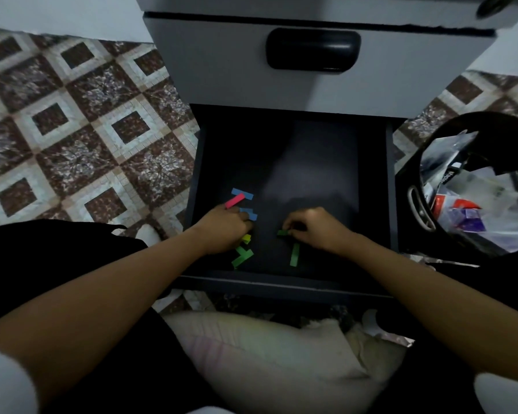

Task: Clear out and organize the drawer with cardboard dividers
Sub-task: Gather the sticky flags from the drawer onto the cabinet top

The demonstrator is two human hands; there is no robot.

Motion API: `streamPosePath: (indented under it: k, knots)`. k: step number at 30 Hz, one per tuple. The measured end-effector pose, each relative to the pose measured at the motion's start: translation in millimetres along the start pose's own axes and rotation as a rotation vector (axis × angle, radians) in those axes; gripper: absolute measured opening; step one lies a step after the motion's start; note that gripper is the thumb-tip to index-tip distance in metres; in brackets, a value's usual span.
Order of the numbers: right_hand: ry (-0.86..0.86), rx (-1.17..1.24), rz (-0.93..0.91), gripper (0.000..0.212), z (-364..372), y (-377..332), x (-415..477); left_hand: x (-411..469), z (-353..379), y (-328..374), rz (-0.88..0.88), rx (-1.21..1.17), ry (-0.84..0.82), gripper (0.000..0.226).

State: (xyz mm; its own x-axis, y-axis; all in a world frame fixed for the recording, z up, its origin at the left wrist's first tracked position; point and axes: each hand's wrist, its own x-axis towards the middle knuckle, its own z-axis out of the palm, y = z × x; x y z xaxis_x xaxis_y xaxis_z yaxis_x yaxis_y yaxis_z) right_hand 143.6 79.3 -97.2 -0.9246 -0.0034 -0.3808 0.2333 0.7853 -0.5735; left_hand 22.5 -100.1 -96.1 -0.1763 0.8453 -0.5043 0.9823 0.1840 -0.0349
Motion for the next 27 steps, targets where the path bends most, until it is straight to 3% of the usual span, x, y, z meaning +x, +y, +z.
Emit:
streamPosePath:
  k: [9,14,22,27]
  knots:
    - [-0.094,-0.132,-0.026,0.018,-1,12,-7,5,-1,2,-0.012,0.025,-0.046,0.038]
    - [-0.211,-0.412,-0.128,0.023,4,10,-14,5,-8,-2,-0.052,-0.052,0.044,0.042]
    - [-0.184,-0.47,-0.183,0.037,8,13,-17,1,-9,-4,-0.018,-0.219,0.046,0.017]
    - [-0.215,-0.66,-0.221,0.042,7,15,-20,0,-3,-7,-0.007,-0.246,-0.016,0.013]
